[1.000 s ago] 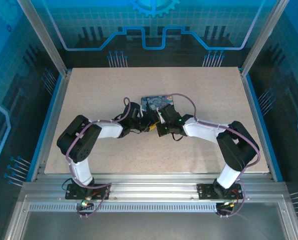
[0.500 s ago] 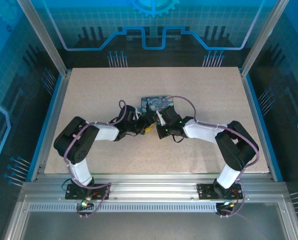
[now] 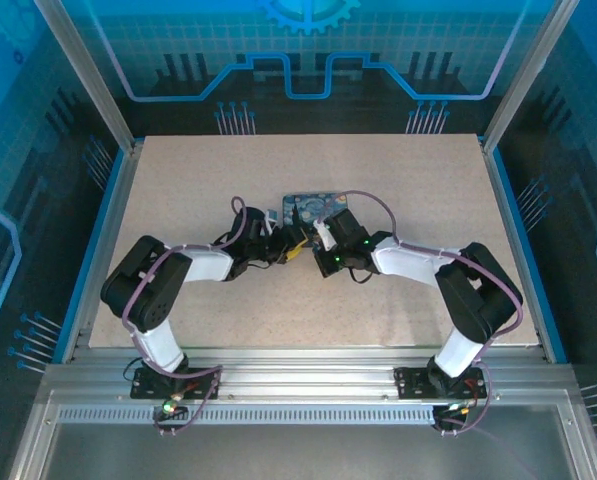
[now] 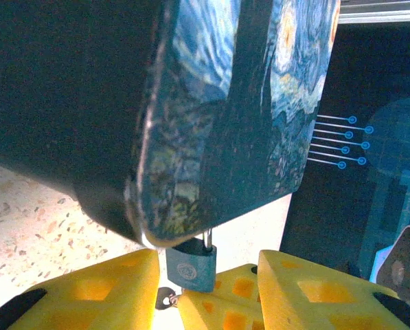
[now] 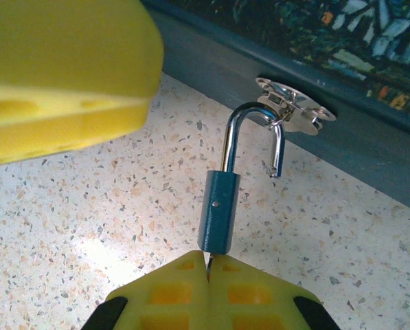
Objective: Unlock the padlock with the key
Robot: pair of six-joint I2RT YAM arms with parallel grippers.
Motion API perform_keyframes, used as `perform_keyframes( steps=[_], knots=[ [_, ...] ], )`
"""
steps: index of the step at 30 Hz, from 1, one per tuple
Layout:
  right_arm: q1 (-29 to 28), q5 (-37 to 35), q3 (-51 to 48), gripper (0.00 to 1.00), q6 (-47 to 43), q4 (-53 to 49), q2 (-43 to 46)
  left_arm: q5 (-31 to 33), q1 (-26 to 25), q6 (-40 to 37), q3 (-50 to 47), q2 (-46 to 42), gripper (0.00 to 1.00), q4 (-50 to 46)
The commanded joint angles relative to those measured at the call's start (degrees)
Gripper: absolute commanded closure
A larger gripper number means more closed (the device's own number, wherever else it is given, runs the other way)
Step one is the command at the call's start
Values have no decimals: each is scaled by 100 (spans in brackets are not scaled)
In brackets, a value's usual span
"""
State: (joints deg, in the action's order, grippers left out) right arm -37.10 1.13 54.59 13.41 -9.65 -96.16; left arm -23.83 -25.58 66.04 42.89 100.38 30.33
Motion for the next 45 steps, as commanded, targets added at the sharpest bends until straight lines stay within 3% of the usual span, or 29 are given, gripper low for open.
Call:
perform_keyframes(
  steps=[1, 10, 33, 45],
  knots=[
    [140, 317, 66, 100, -241, -136, 51, 28, 87, -73, -27, -185, 58, 92],
    [195, 578, 191, 100, -492, -349, -195, 19, 157, -232, 170, -207, 57, -115],
    [195, 452, 379, 100, -1199, -500, -203, 241, 421, -574, 536, -50, 57, -152],
    [142, 486, 438, 100, -1540, -632, -227, 152, 440, -451, 71, -460, 55, -80]
  ],
)
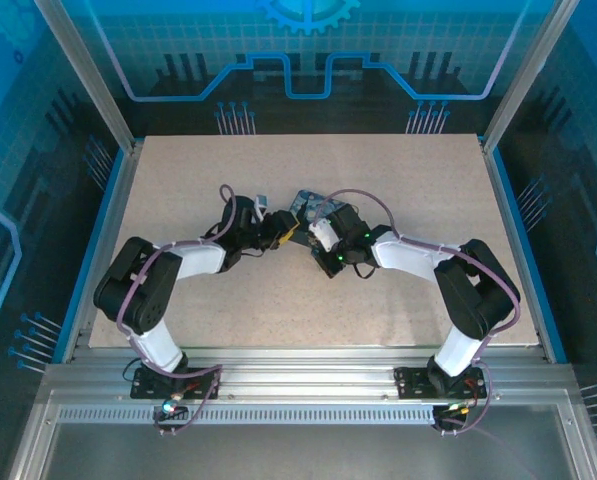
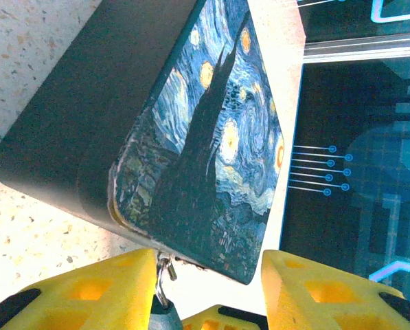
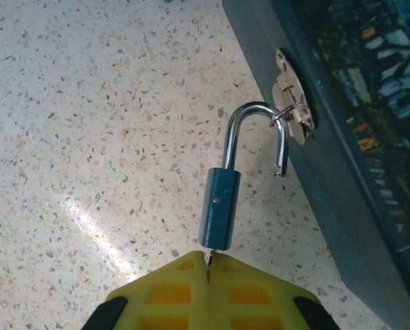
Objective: Unlock the padlock with the key
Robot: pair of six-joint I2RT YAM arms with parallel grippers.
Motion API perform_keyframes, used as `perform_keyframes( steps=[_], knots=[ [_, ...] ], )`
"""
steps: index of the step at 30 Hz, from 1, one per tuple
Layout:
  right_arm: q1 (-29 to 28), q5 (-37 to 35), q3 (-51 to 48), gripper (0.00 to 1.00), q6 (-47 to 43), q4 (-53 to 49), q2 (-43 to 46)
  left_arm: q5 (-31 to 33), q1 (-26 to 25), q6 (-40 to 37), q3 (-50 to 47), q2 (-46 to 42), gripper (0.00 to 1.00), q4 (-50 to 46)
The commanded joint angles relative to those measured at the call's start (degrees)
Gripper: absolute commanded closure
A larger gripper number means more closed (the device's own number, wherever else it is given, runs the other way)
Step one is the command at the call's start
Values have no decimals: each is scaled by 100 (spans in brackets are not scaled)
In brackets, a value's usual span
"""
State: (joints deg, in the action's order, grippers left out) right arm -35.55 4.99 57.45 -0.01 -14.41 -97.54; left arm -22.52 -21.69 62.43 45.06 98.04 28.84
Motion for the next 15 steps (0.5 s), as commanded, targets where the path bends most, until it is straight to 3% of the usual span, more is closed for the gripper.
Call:
perform_keyframes(
  steps=[1, 15],
  knots=[
    [-24, 113, 174, 100, -217, -188, -112, 7, 51, -76, -188, -233, 55, 95],
    [-154, 56, 333, 100, -257, -269, -422, -119, 51, 81, -455, -293, 55, 306]
  ],
)
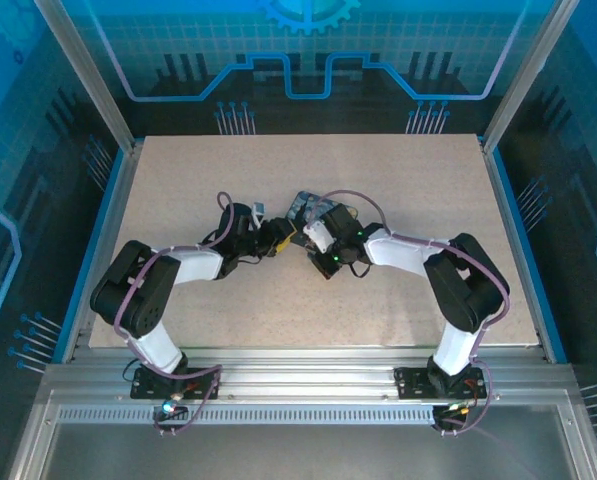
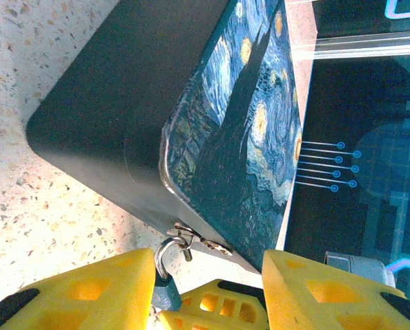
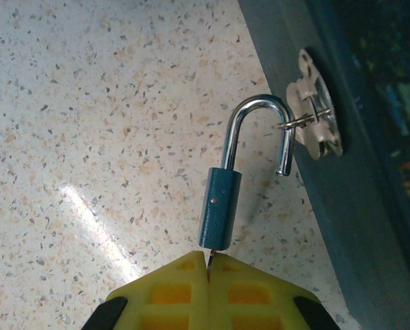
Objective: Unlock the padlock with the key
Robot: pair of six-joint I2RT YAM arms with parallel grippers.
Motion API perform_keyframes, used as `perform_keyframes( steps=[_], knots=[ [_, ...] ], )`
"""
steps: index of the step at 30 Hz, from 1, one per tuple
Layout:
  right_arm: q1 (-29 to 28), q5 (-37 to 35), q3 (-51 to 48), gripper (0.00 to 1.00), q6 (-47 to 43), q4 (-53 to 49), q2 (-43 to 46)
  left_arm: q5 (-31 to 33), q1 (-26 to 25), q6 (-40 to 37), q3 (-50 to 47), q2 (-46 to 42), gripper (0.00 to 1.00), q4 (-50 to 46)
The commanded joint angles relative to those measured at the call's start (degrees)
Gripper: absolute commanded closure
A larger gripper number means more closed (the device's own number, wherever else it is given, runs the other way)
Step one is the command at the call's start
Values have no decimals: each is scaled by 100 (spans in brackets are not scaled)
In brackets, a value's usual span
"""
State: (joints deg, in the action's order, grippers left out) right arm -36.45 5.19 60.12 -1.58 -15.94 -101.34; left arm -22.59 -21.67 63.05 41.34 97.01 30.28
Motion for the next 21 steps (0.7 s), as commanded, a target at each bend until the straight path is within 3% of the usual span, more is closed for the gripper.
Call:
perform_keyframes(
  steps=[1, 9, 13, 21],
  knots=[
    [-64, 30, 75, 100, -110, -126, -35, -122, 49, 22, -89, -207, 54, 157],
    [-71, -17, 54, 100, -180, -103, 11, -158, 48, 14, -273, -344, 54, 153],
    [-70, -67, 77, 100, -254, -99, 42, -164, 49, 1, -376, -426, 49, 54],
    [-72, -42, 78, 100, -370, -11, 111, -324, 43, -114, -503, -684, 44, -601]
  ],
)
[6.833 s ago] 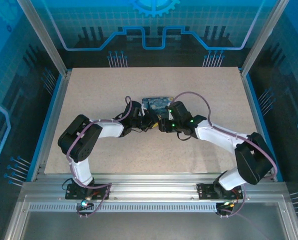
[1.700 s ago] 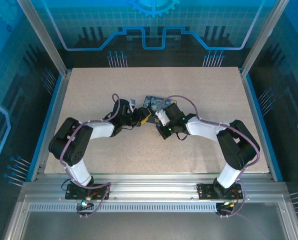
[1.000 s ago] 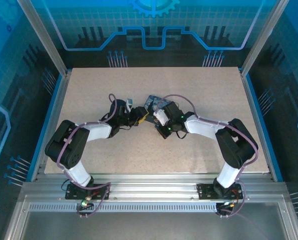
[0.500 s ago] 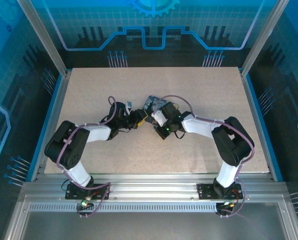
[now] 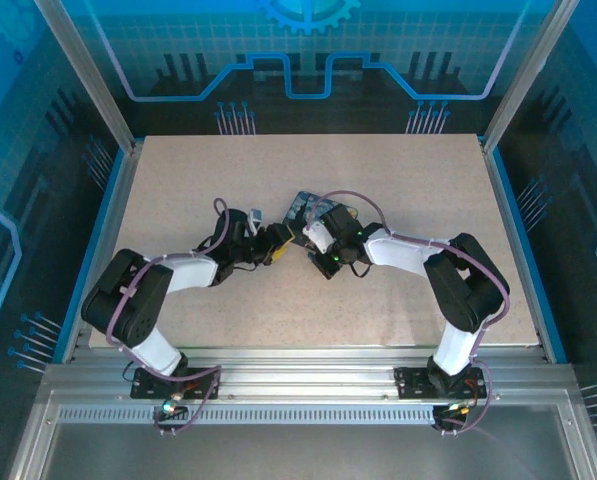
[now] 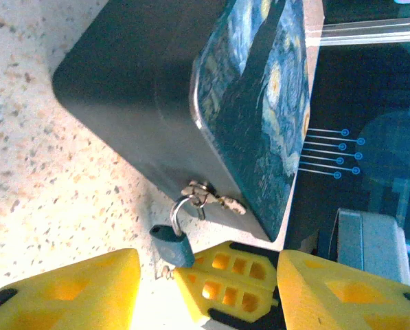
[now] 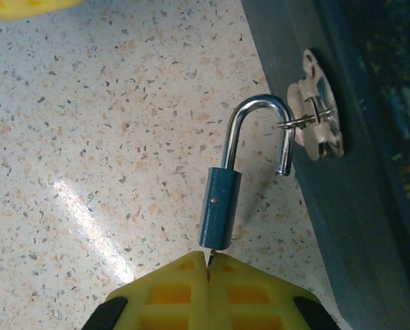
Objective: Unlock the padlock with the key
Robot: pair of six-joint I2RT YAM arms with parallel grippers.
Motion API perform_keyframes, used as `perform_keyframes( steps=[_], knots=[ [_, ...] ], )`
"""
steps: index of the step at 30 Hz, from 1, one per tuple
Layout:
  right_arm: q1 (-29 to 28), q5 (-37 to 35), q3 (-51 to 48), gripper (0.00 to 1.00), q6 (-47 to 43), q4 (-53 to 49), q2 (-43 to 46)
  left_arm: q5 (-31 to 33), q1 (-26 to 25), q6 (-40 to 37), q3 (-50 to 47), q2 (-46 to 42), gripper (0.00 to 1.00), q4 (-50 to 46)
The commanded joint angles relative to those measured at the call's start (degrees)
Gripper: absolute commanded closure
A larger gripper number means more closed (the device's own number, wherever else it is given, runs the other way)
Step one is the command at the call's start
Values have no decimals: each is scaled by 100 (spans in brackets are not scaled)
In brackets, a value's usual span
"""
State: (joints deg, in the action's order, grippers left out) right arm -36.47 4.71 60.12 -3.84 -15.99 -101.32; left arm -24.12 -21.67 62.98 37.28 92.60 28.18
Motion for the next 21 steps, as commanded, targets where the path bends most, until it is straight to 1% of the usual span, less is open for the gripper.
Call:
perform_keyframes(
  steps=[1, 11, 17, 21],
  knots=[
    [-71, -4, 86, 100, -160, -16, 102, -164, 40, -163, -98, -293, 44, -523],
    [-88, -27, 143, 100, -340, -65, 79, -205, 40, -838, 36, -773, 43, -2019],
    [-132, -55, 192, 100, -426, -71, 34, -256, 9, -1074, 68, -823, 43, -2453],
    [-170, -120, 219, 100, -504, -47, 24, -244, -13, -1162, 63, -822, 43, -2565]
  ],
)
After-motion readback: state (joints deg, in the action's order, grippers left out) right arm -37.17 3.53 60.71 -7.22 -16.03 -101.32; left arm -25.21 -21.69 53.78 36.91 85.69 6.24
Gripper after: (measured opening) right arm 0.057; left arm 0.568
